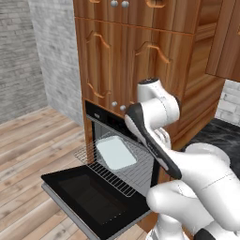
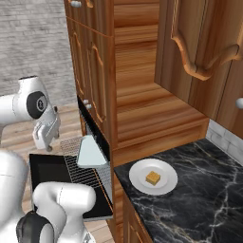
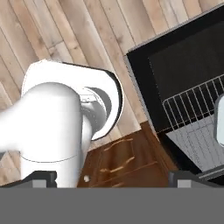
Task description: Take the baked cake out of the oven and place it on the plate for cooling. Then close the oven door.
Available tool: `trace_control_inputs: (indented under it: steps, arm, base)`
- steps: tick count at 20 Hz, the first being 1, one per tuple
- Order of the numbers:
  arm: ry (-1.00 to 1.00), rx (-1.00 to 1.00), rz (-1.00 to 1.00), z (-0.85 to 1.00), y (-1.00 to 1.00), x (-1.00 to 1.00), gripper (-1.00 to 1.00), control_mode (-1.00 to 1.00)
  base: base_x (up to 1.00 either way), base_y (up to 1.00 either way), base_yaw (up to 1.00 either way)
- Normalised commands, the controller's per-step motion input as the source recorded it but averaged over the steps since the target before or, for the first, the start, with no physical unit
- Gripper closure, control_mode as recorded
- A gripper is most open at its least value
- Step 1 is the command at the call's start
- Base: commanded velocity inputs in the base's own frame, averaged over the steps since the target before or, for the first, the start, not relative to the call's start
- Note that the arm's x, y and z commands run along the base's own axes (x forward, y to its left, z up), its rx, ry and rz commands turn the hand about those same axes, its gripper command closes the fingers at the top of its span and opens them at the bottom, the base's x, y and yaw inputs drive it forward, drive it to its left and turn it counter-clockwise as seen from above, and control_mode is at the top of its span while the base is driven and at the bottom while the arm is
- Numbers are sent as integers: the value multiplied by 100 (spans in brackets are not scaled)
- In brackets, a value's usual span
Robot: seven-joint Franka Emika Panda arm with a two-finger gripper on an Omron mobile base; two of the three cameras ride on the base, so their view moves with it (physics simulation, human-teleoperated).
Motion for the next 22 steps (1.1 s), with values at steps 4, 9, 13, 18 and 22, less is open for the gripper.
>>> trace_control_inputs:
  steps: [4,9,13,18,22]
  arm:
    - [3,19,-51,-55,35,26,-100,-100]
    - [-2,17,-48,-71,43,0,-100,-100]
    - [-16,6,-45,-73,56,-5,-100,-100]
    - [-9,-2,-40,-61,62,11,-100,-100]
    - [0,-12,-32,-47,61,46,-100,-100]
  base:
    - [0,0,0]
    - [0,0,0]
    - [0,0,0]
    - [0,0,0]
    - [0,0,0]
